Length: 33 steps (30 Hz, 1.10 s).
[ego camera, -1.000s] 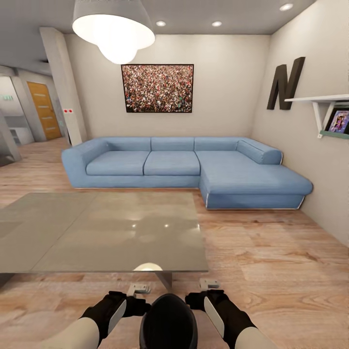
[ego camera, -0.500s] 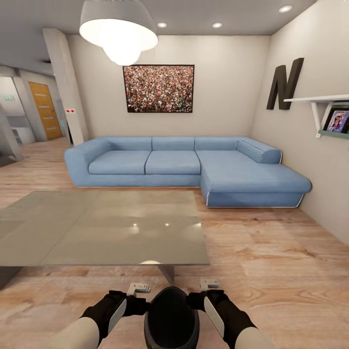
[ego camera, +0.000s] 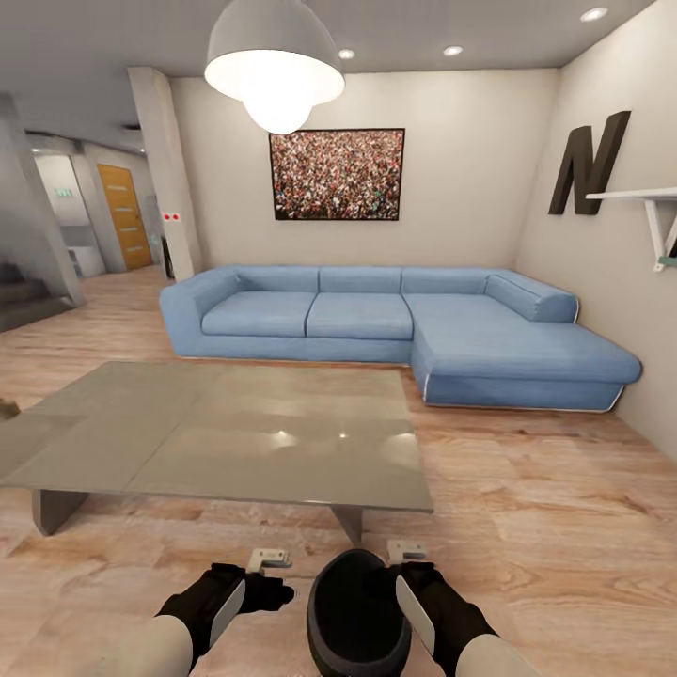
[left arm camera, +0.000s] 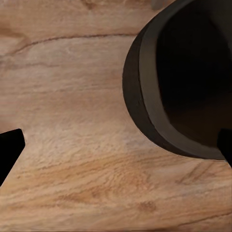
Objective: Place each of the two pumpkins and all three candles from the living room inside a cabinet in the living room (use any cabinet), then make sure every cabinet is closed, and position the cauldron so it is next to a table in the living room.
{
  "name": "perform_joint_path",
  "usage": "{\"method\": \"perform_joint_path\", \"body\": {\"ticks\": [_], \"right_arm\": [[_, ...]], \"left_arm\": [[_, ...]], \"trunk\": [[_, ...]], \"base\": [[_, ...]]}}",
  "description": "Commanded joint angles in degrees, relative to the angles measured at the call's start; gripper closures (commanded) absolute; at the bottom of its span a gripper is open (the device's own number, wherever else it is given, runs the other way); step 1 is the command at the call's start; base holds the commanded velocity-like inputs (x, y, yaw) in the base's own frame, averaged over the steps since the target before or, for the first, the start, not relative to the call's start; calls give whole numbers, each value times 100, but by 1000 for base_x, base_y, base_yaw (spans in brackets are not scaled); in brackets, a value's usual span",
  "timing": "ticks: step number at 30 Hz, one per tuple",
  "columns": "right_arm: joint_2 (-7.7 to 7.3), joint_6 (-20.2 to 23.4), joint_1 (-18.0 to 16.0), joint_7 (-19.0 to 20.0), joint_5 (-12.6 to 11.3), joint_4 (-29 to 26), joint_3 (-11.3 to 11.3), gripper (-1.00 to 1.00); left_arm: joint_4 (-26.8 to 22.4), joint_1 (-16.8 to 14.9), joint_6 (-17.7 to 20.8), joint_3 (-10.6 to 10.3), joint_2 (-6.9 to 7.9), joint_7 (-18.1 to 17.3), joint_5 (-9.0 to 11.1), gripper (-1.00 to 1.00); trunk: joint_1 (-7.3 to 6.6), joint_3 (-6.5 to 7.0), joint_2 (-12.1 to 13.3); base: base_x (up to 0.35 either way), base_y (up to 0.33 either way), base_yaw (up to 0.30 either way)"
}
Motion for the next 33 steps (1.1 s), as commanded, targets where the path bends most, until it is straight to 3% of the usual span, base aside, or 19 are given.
{"method": "perform_joint_path", "body": {"ticks": [1, 14, 33], "right_arm": [[0, 23, -1, -55, -63, -9, 20, -100], [0, 23, 1, -55, -66, -8, 20, -100], [0, 23, -3, -10, -61, -8, 28, -100]], "left_arm": [[-12, -1, 28, -24, 2, -14, -9, -100], [-18, -1, 2, -28, 2, -14, -26, -100], [-10, -1, 11, -31, 2, -6, -37, -100]], "trunk": [[-2, -2, -3], [-2, 49, -3], [-419, 460, 759]], "base": [[-115, 67, 263], [-27, 12, 269], [0, 0, 252]]}}
